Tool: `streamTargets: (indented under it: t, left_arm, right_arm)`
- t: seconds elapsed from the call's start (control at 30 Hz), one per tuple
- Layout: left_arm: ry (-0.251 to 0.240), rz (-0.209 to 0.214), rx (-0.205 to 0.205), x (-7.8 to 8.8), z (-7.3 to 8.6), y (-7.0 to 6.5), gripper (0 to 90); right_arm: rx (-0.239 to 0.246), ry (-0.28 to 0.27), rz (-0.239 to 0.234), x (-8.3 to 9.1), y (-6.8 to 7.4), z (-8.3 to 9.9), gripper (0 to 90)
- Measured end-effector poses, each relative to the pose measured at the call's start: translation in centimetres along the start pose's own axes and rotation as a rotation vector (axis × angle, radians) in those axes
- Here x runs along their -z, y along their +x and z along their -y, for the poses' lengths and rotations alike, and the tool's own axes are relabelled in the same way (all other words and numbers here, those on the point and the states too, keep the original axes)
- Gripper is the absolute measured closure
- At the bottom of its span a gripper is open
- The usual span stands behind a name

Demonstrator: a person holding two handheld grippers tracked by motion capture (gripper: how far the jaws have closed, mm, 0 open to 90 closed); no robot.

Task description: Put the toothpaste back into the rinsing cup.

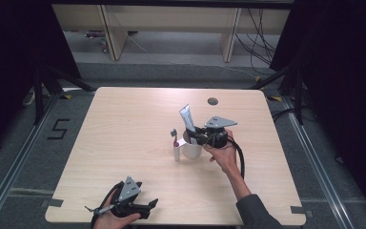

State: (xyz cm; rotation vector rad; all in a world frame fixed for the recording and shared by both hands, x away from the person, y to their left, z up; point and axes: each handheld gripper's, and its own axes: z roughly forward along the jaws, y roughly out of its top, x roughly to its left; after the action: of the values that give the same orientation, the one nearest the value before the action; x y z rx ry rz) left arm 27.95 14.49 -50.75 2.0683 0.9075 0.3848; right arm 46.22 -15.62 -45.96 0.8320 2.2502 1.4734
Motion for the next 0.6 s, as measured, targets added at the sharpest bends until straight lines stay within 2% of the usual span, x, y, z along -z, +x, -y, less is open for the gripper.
streamTargets:
  t: [0.03, 0.07, 0.1, 0.13, 0.2, 0.27, 0.3, 0.33, 0.43, 0.5, 0.53, 0.6]
  left_arm:
    - [-0.002, -0.001, -0.001, -0.01, -0.01, -0.02, 18.1]
    - [-0.002, -0.001, -0.001, -0.01, -0.01, -0.02, 18.1]
    - [-0.003, -0.002, -0.001, 0.00, -0.01, -0.04, 18.1]
    - [-0.003, 0.002, -0.001, 0.01, -0.01, -0.06, 18.1]
    - [-0.004, -0.002, 0.001, 0.04, -0.02, -0.08, 18.1]
    - [-0.004, 0.002, 0.000, 0.04, -0.03, -0.05, 18.1]
    - [-0.004, 0.002, 0.000, 0.04, -0.03, -0.05, 18.1]
    - [-0.005, 0.002, 0.000, 0.06, -0.03, -0.07, 18.1]
    - [-0.007, 0.005, -0.001, 0.05, -0.04, -0.10, 18.1]
    - [-0.005, -0.002, -0.005, 0.02, -0.05, -0.08, 18.1]
    - [-0.005, -0.001, -0.005, 0.06, -0.05, -0.13, 18.1]
    - [-0.006, 0.005, -0.006, 0.05, -0.05, -0.14, 18.1]
  right_arm:
    - [-0.026, 0.006, -0.007, -0.05, 0.23, 0.16, 75.0]
    - [-0.026, 0.006, -0.007, -0.05, 0.23, 0.16, 75.0]
    - [-0.001, 0.002, -0.009, -0.09, 0.08, 0.24, 75.0]
    - [0.014, 0.023, 0.006, 0.01, 0.13, 0.39, 74.9]
    - [-0.010, 0.026, -0.013, 0.04, 0.17, 0.42, 74.6]
    - [0.002, 0.018, 0.028, 0.16, 0.20, 0.40, 74.0]
    - [-0.035, 0.023, 0.006, 0.15, 0.38, 0.45, 73.6]
    - [-0.038, 0.011, 0.013, 0.21, 0.51, 0.49, 72.6]
    - [-0.007, 0.029, 0.014, 0.39, 0.65, 0.41, 70.4]
    - [-0.005, 0.048, 0.006, 0.38, 0.77, 0.41, 70.2]
    - [0.037, 0.061, 0.027, 0.44, 0.88, 0.41, 70.1]
    - [0.033, 0.074, 0.031, 0.51, 0.97, 0.52, 70.1]
